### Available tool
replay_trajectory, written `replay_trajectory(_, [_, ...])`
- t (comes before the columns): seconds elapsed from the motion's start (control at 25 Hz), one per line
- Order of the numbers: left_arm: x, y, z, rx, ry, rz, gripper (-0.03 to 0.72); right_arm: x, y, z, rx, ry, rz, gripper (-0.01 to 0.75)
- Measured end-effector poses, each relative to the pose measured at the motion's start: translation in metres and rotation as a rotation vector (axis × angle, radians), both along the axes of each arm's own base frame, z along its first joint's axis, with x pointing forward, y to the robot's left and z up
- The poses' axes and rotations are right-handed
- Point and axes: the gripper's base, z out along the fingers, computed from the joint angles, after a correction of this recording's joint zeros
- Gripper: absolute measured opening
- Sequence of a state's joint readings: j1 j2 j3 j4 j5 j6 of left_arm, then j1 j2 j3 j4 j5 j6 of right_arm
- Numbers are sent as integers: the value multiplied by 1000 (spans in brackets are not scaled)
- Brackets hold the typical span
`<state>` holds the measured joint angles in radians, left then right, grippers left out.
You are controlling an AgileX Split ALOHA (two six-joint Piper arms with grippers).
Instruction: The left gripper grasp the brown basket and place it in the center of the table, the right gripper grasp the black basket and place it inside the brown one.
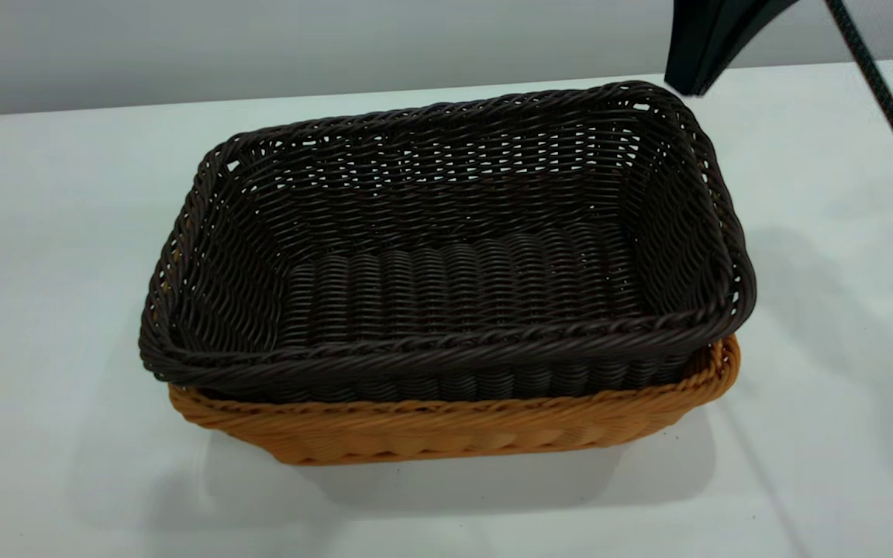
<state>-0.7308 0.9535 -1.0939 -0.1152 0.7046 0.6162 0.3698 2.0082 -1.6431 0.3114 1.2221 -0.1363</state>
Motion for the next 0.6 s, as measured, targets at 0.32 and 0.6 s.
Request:
replay_trajectory(0.32, [-22,34,4,9,80,186,1,-19,-8,60,45,-146,10,0])
replay_trajectory(0.6, [-37,65,-9,31,86,350,-1,-47,-20,136,105,-484,-29,0])
